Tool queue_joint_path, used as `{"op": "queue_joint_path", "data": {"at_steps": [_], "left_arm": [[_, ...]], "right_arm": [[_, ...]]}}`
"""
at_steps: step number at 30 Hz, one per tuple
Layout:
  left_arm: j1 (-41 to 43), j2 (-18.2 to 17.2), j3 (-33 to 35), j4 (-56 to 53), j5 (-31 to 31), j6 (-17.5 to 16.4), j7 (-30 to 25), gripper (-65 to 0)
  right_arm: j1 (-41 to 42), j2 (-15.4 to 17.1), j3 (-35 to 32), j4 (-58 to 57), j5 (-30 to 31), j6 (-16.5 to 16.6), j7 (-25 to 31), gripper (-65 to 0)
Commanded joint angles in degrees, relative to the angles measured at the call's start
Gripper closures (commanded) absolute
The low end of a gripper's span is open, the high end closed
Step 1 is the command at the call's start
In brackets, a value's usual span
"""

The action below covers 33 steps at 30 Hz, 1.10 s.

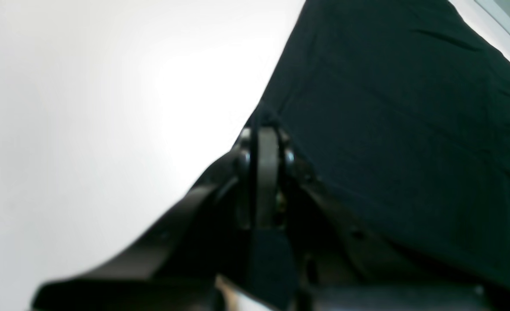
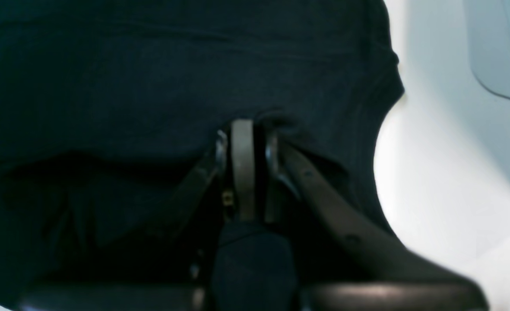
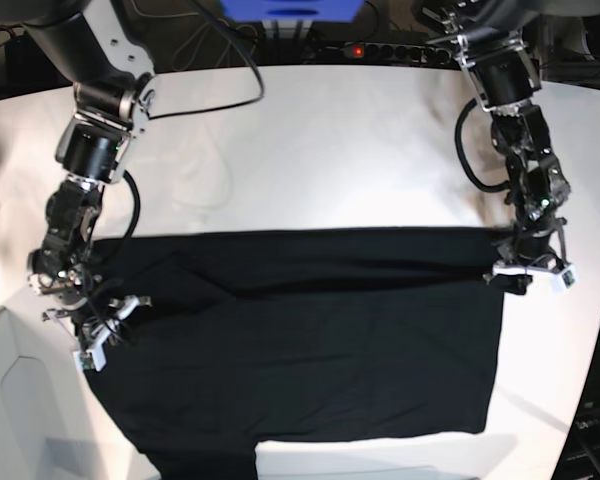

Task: Fold the T-shirt properly
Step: 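Lift the shoulder corners and pull them toward the hem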

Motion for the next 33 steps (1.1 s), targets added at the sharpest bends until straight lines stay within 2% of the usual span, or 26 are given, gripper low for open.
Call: {"op": "queue_joint_path", "data": {"at_steps": [1, 20, 23, 24, 26, 29, 31, 33], "left_arm": [[-1.3, -0.7, -0.2, 1.0, -0.2, -0.1, -1.7, 0.0], [-1.3, -0.7, -0.3, 1.0, -0.2, -0.1, -1.6, -0.1], [-1.4, -0.8, -0.3, 1.0, -0.2, 0.3, -1.3, -1.5], [-1.6, -0.8, -0.3, 1.0, -0.2, 0.3, -1.3, -3.6], [-2.0, -0.9, -0.3, 1.0, -0.1, 0.3, -1.2, -12.4], [-2.0, -0.9, -0.4, 1.0, -0.1, 0.0, -1.2, -31.9], [-1.9, -0.9, -0.5, 1.5, -0.2, 0.0, -1.2, -42.9], [-1.9, -0.9, -0.6, 1.5, -0.4, -0.1, -1.2, -45.4]], "right_arm": [[1.8, 0.6, -0.1, 0.9, 0.6, 0.3, 1.6, 0.0], [4.3, 0.7, -0.1, -1.5, 0.6, 0.3, 1.5, 0.0], [4.3, 0.8, -0.1, -2.6, 0.6, 0.3, 1.2, -8.5], [4.3, 0.8, -0.1, -2.6, 0.6, 0.3, 1.2, -12.2], [4.3, 0.8, -0.1, -2.5, 0.6, 0.3, 1.2, -21.0], [4.3, 0.8, -0.1, -2.5, 0.7, 0.3, 1.5, -32.2], [4.3, 0.8, -0.1, -2.4, 0.7, 0.3, 1.5, -35.4], [4.2, 0.8, 0.1, -1.5, 0.8, 0.3, 1.5, -35.4]]}}
